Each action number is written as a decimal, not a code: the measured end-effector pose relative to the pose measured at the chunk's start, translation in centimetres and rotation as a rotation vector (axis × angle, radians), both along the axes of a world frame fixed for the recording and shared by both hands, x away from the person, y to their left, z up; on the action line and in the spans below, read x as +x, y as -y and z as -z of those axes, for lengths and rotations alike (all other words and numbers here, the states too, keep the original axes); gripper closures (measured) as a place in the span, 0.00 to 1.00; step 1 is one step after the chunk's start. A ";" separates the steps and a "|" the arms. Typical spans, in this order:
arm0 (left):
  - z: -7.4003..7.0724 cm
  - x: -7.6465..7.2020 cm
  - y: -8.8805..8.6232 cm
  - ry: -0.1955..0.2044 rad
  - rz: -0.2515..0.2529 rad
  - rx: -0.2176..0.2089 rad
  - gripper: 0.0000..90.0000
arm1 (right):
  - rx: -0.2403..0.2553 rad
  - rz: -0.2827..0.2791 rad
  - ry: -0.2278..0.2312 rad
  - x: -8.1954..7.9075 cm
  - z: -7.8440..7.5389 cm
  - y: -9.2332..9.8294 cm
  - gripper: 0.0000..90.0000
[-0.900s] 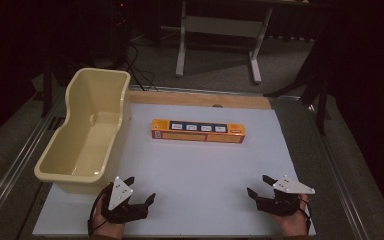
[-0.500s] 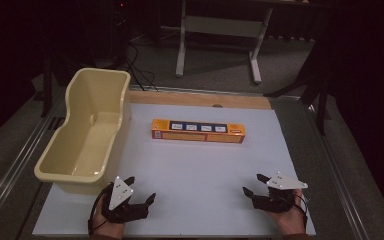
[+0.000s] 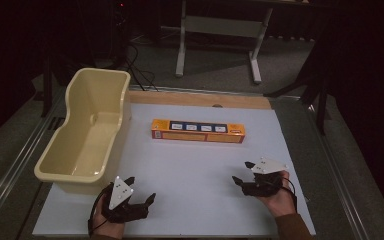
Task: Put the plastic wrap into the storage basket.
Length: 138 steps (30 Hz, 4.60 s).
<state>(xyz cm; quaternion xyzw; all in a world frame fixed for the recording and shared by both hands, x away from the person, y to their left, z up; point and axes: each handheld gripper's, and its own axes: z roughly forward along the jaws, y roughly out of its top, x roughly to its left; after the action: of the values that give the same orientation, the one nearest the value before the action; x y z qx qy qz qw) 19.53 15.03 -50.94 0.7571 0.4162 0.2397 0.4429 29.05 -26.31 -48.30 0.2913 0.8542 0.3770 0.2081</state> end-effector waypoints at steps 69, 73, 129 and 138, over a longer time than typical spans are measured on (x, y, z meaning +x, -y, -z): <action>0.6 0.0 0.6 -0.033 0.030 -0.016 0.17 | -0.293 -0.154 -0.212 20.5 -0.5 -14.9 0.17; 0.6 -0.1 0.7 -0.031 0.034 -0.014 0.17 | -0.346 -0.153 -0.214 20.8 0.0 -15.5 0.18; 0.7 0.0 1.2 -0.031 0.047 0.001 0.17 | -0.576 -0.212 -0.500 18.9 -0.4 -19.1 0.41; 0.7 0.1 1.3 -0.033 0.052 0.005 0.17 | -0.571 -0.213 -0.495 18.9 -0.3 -19.1 0.42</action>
<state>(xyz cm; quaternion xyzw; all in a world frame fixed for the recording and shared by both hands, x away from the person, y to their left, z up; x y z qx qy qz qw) 19.60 13.71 -51.64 0.7725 0.4031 0.2166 0.4403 47.97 -7.16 -47.97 0.2135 0.9746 0.0621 0.0278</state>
